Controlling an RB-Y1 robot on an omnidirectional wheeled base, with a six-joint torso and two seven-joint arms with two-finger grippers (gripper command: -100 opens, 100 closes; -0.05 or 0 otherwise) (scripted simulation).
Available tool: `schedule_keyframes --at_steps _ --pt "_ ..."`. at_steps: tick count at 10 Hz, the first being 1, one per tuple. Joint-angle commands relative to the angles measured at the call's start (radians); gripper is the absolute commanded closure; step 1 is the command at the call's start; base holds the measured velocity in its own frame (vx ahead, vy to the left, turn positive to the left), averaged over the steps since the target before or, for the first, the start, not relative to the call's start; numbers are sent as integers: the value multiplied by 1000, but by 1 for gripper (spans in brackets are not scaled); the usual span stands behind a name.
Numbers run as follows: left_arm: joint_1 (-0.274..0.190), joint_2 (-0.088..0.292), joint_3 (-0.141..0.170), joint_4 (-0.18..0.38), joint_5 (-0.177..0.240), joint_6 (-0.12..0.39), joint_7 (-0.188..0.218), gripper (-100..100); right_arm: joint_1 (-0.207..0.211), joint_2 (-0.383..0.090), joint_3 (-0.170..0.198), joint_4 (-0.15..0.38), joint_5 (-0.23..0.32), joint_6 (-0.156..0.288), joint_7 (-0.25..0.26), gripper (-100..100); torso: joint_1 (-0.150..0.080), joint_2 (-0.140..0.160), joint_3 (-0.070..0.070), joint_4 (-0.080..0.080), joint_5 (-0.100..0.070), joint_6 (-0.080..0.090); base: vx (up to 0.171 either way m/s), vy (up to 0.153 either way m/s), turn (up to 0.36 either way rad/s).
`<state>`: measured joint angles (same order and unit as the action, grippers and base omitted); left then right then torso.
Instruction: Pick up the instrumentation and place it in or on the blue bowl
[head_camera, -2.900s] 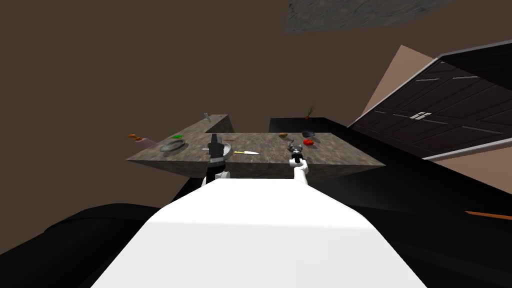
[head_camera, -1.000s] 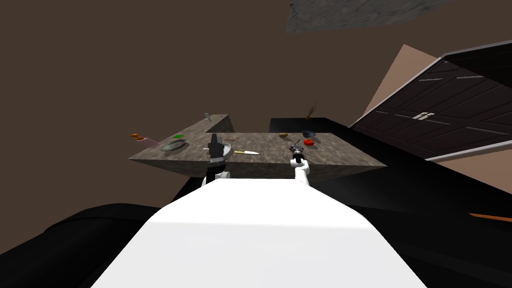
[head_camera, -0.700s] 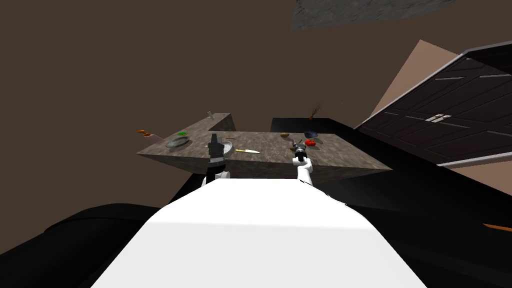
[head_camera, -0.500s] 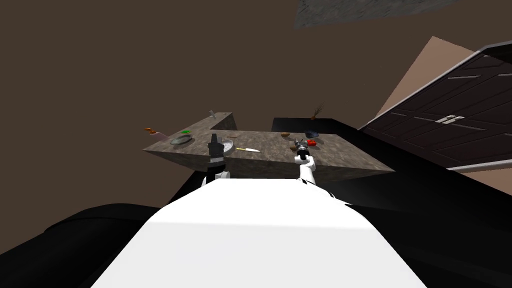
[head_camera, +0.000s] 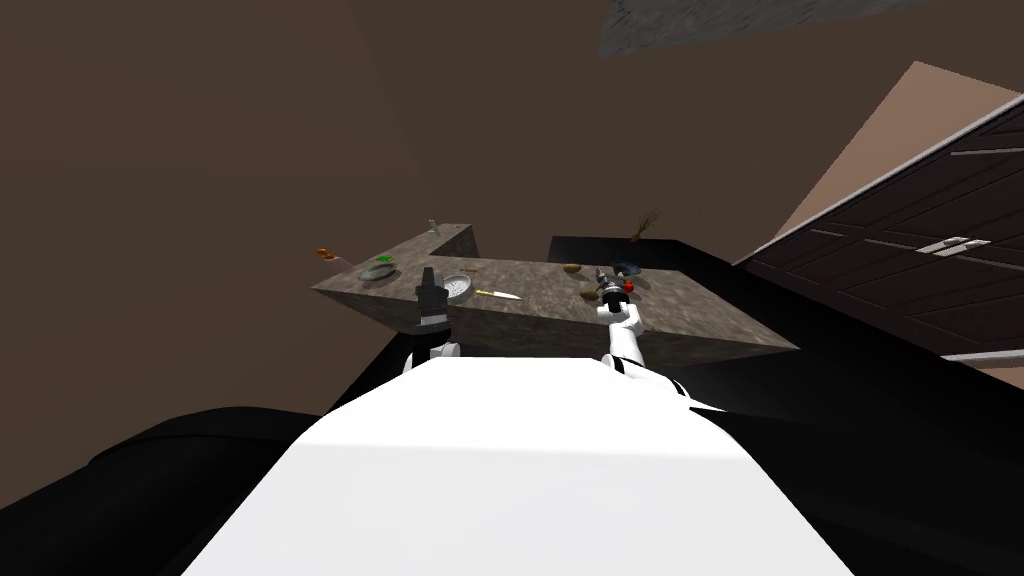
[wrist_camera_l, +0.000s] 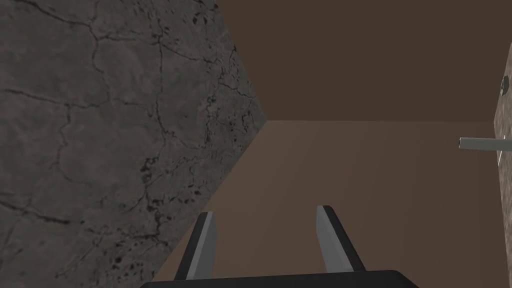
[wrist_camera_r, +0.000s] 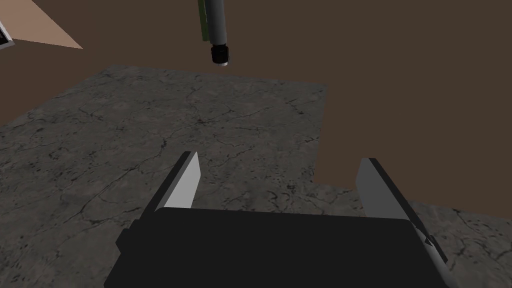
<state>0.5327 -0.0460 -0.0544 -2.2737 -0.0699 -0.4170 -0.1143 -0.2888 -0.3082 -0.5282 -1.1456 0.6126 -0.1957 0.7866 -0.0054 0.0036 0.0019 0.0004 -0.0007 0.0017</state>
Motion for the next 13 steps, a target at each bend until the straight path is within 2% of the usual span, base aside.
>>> schedule_keyframes --at_steps 1,2,3,4,5,6,7,8,9,10,11,12,13 --pt "0 0 0 0 0 0 0 0 -22 -50 19 15 1 17 -50 -100 0 0 0 0 0 0 -99 -32 180" --pt "0 0 0 0 0 0 0 0 -22 -53 19 15 1 17 -67 -100 0 1 1 0 0 0 -73 -32 64" --pt "0 0 0 0 0 0 0 0 -27 -92 44 7 1 42 -97 -100 0 0 0 0 0 1 -76 -46 119" --pt "0 0 0 0 0 0 0 0 -27 -92 44 7 1 42 -117 -100 -1 0 0 0 0 0 -65 -43 61" --pt "0 0 0 0 0 0 0 0 -32 -130 71 0 2 69 -150 -100 -1 0 0 0 0 0 -65 -36 131" --pt "0 0 0 0 0 0 0 0 -32 -130 71 0 2 69 -170 -100 0 -1 0 0 0 0 -50 -28 71" --pt "0 0 0 0 0 0 0 0 -36 -169 101 -6 4 99 -203 -100 0 -1 -1 0 0 1 -75 -26 118" --pt "0 0 0 0 0 0 0 0 -36 -169 101 -6 4 99 -225 -100 0 0 0 0 0 0 -62 -22 65" --pt "0 0 0 0 0 0 0 0 -40 -208 132 -11 6 131 -259 -100 0 -1 0 0 0 0 -56 -21 124" --pt "0 0 0 0 0 0 0 0 -40 -208 132 -11 6 131 -281 -100 0 -1 -1 0 0 0 -40 -21 64" --pt "0 0 0 0 0 0 0 0 -43 -247 164 -16 9 166 -314 -100 0 -2 -1 -1 0 0 -56 -25 132" --pt "0 0 0 0 0 0 0 0 -43 -247 164 -16 9 166 -339 -100 0 -2 -1 0 0 0 -49 -23 58" --pt "0 0 0 0 0 0 0 0 -46 -285 199 -19 12 203 -370 -100 0 -2 -1 -1 0 1 -56 -15 96"
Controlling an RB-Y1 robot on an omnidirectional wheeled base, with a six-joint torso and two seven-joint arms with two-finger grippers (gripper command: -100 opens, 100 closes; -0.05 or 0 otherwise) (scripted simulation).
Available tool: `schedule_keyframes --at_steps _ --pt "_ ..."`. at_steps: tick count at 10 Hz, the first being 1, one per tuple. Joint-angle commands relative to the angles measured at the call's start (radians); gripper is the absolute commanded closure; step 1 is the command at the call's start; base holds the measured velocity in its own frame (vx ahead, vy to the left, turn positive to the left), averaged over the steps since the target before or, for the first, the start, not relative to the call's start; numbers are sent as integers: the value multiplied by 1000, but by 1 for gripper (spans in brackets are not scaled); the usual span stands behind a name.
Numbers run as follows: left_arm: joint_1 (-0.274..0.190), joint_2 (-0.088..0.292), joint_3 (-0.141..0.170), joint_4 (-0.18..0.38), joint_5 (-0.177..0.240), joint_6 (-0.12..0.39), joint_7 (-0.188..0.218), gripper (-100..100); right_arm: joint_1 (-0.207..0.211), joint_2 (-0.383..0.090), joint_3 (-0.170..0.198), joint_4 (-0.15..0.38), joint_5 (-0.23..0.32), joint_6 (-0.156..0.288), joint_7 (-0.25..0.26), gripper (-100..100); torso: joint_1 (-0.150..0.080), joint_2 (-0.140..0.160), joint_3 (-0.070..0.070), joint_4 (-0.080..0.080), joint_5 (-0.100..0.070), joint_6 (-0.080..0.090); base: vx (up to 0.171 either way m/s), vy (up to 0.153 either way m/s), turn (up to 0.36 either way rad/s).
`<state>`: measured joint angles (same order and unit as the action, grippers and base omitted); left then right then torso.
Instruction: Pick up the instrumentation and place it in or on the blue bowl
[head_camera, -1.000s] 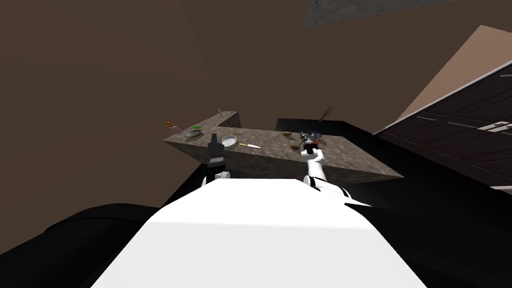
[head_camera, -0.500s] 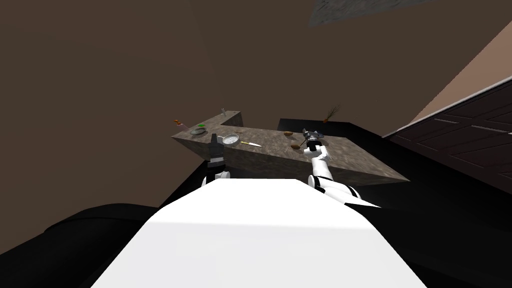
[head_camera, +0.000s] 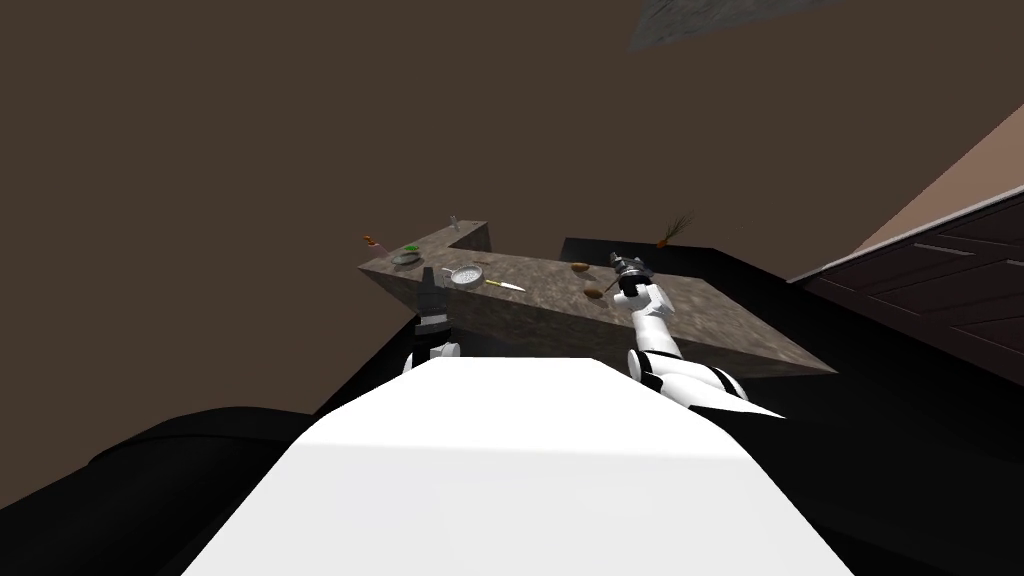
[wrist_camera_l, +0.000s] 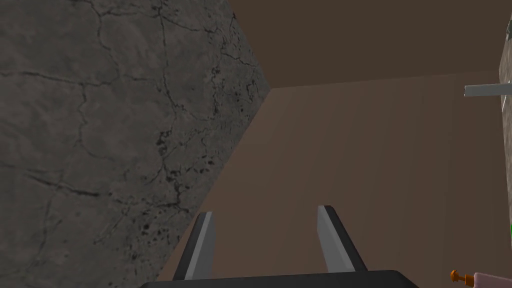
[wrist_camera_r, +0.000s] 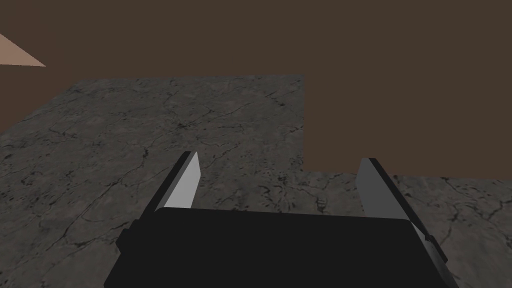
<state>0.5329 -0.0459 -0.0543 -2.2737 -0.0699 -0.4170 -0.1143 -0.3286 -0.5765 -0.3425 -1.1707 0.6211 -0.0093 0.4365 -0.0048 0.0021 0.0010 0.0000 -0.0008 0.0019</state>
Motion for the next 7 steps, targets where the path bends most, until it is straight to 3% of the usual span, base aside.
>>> schedule_keyframes --at_steps 1,2,3,4,6,7 --pt "0 0 0 0 0 0 0 0 -6 -16 13 6 4 17 -48 -100 0 0 0 0 0 0 -46 -15 64" --pt "0 0 0 0 0 0 0 0 -7 -53 49 4 8 56 -77 -100 0 -1 0 0 0 0 -55 -17 129" --pt "0 0 0 0 0 0 0 0 -7 -53 49 4 8 56 -105 -100 0 0 0 0 0 0 -39 -13 72" --pt "0 0 0 0 0 0 0 0 -8 -88 86 4 12 97 -134 -100 0 -1 -1 0 0 0 -37 -11 116" --pt "0 0 0 0 0 0 0 0 -8 -88 86 4 12 97 -168 -100 0 -2 -1 0 0 0 -21 -8 18" --pt "0 0 0 0 0 0 0 0 -7 -122 124 5 17 140 -209 -100 1 -3 -1 -1 0 1 -25 -4 104"
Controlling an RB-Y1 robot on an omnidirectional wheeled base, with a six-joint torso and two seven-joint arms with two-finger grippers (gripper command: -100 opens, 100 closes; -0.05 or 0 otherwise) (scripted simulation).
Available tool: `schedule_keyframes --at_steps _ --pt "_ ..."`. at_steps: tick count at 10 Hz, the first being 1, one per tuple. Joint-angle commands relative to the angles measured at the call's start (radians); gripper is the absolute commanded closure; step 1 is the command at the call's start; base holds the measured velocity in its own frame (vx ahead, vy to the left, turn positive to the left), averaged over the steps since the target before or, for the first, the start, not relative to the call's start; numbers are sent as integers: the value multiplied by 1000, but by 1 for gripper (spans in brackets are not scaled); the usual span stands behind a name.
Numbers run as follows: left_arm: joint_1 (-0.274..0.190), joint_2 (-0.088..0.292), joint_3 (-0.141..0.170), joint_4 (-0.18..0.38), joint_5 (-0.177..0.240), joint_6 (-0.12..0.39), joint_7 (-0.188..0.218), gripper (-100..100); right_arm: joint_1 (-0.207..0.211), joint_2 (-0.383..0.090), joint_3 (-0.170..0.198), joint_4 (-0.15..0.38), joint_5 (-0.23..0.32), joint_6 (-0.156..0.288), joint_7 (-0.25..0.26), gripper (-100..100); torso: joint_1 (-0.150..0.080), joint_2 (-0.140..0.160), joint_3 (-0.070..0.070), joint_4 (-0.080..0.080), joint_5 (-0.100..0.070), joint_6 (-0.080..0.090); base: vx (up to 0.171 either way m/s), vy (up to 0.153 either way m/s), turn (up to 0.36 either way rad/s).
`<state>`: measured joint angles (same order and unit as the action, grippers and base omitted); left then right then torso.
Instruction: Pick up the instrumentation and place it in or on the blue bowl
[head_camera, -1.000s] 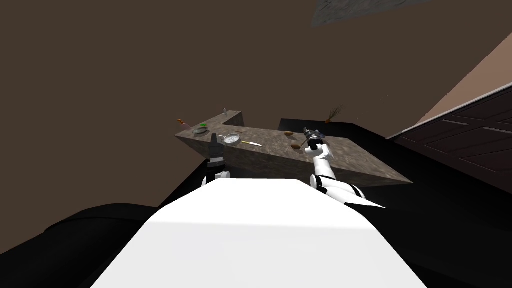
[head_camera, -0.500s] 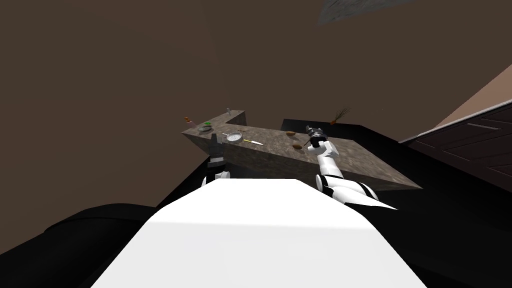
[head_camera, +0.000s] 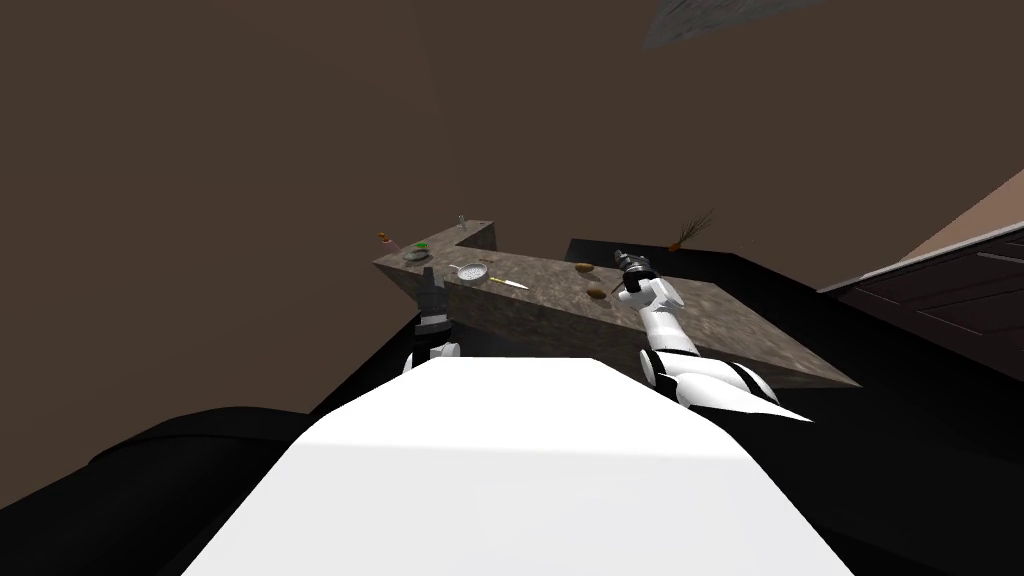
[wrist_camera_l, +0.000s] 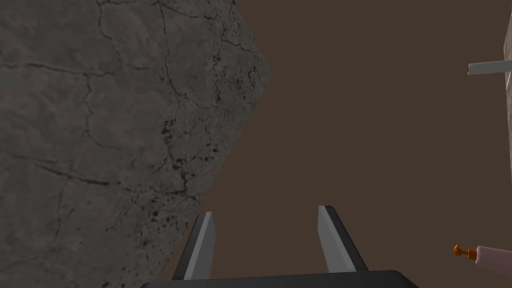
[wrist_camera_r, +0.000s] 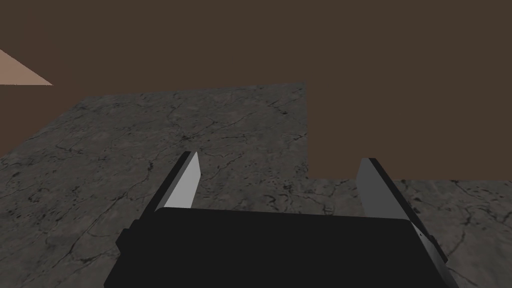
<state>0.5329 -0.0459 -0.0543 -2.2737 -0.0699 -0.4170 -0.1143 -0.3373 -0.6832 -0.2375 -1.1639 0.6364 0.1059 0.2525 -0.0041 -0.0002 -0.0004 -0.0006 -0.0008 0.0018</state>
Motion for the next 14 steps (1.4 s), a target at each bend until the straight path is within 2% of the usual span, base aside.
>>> schedule_keyframes --at_steps 1,2,3,4,5,6,7,8,9,10,11,12,13,14 --pt "0 0 0 0 0 0 0 0 2 -15 19 -2 2 25 -44 -100 0 0 0 0 0 0 -28 -8 64" --pt "0 0 0 0 0 0 0 0 3 -47 58 1 7 65 -75 -100 0 0 0 0 0 1 -31 -5 102" --pt "0 0 0 0 0 0 0 0 3 -47 58 1 7 69 -103 -100 0 0 0 0 0 0 -27 -7 55" --pt "0 0 0 0 0 0 0 0 6 -77 97 5 13 111 -132 -100 0 0 0 0 0 1 -26 -7 73" --pt "0 0 0 0 0 0 0 0 6 -77 97 5 13 115 -161 -100 0 0 0 0 0 0 -19 -6 51" --pt "0 0 0 0 0 0 0 0 9 -104 137 10 20 158 -189 -100 0 0 0 0 0 1 -14 -3 89" --pt "0 0 0 0 0 0 0 0 9 -104 137 10 20 162 -218 -100 0 -1 0 0 0 0 -11 -3 46" --pt "0 0 0 0 0 0 0 0 14 -129 178 17 26 205 -246 -100 0 -1 0 0 0 1 -8 0 77" --pt "0 0 0 0 0 0 0 0 14 -129 178 17 26 209 -274 -100 0 -1 -1 0 0 0 -4 -1 48" --pt "0 0 0 0 0 0 0 0 14 -129 178 17 26 209 -281 -100 0 -1 -1 0 0 1 0 0 0" --pt "0 0 0 0 0 0 0 0 19 -152 219 25 33 258 -322 -100 0 -1 -1 0 0 1 2 2 62" --pt "0 0 0 0 0 0 0 0 19 -152 219 25 33 258 -337 -100 0 -2 -1 0 0 0 3 0 57" --pt "0 0 0 0 0 0 0 0 24 -172 260 34 41 305 -368 -100 0 -2 -1 0 0 0 10 3 74" --pt "0 0 0 0 0 0 0 0 24 -172 260 34 41 306 -393 -100 0 -2 -1 -1 0 0 10 3 28"
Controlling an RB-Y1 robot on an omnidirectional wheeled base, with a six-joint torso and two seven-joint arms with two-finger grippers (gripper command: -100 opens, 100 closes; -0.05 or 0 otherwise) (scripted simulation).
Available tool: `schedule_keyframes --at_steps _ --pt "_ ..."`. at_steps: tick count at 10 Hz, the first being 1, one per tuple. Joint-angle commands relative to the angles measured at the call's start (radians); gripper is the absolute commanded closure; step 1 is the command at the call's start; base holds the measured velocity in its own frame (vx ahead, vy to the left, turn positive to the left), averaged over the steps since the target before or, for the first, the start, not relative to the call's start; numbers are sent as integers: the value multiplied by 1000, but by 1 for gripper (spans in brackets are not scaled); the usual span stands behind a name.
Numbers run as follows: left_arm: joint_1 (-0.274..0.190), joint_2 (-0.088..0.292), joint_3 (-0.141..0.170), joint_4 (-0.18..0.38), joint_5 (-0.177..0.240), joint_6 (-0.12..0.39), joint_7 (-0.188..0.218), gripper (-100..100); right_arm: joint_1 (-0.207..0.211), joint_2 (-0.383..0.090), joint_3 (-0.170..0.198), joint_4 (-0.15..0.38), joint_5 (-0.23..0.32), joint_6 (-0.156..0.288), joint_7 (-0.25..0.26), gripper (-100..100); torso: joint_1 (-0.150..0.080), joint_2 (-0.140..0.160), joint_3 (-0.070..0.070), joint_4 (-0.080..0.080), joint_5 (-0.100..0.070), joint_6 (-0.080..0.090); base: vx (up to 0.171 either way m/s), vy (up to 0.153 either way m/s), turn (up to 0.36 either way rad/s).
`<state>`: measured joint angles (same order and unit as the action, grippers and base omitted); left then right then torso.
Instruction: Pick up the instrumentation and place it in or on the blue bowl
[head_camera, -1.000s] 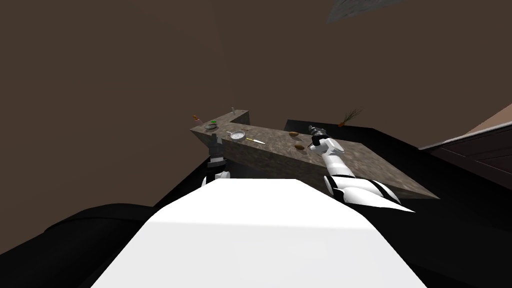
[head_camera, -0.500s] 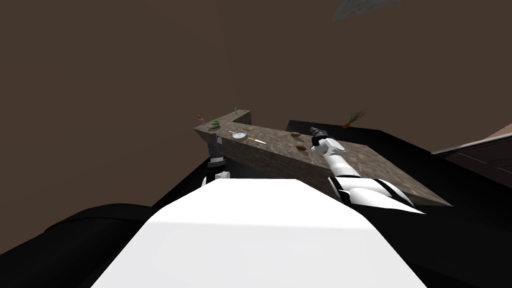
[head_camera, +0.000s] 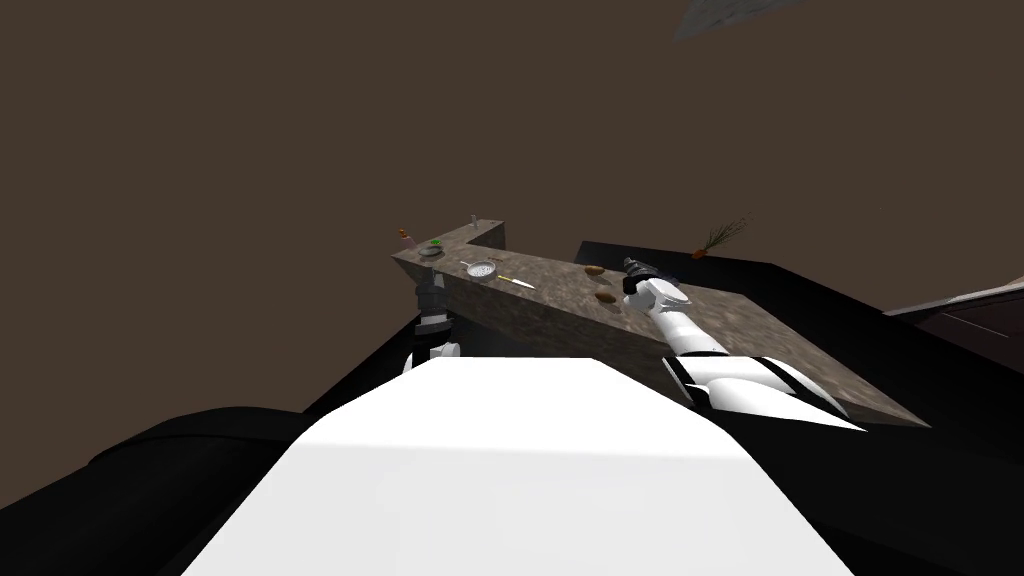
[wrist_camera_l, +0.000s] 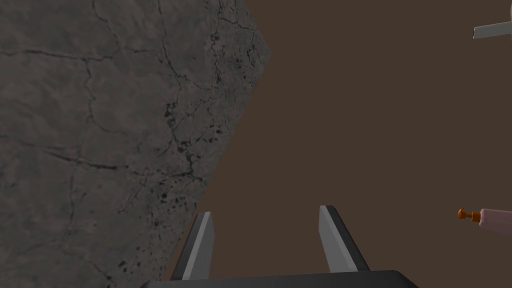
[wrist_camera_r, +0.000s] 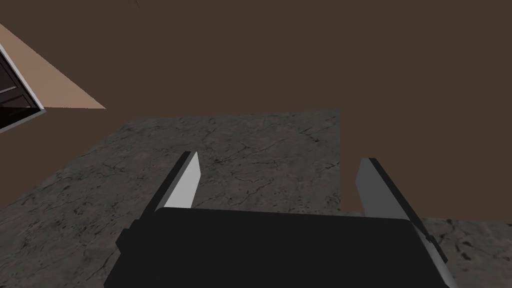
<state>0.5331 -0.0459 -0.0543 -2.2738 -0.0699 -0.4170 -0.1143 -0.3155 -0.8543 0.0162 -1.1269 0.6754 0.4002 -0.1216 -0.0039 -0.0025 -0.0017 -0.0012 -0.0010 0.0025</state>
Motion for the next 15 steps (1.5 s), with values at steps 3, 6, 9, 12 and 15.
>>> schedule_keyframes --at_steps 3,6,9,12,15 --pt "0 0 0 0 0 0 0 0 16 -34 87 18 17 94 -107 -100 0 0 0 0 0 0 19 5 48" --pt "0 0 0 0 0 0 0 0 24 -47 127 30 25 157 -173 -100 0 -1 -1 0 0 0 30 7 31" --pt "0 0 0 0 0 0 0 0 40 -65 204 55 42 242 -259 -100 0 -2 -1 0 0 0 38 6 31" --pt "0 0 0 0 0 0 0 0 49 -70 240 68 50 295 -305 -100 0 -3 -2 -1 0 0 46 8 19" --pt "0 0 0 0 0 0 0 0 69 -73 309 95 67 378 -379 -100 0 -2 -1 -1 0 0 52 9 11"
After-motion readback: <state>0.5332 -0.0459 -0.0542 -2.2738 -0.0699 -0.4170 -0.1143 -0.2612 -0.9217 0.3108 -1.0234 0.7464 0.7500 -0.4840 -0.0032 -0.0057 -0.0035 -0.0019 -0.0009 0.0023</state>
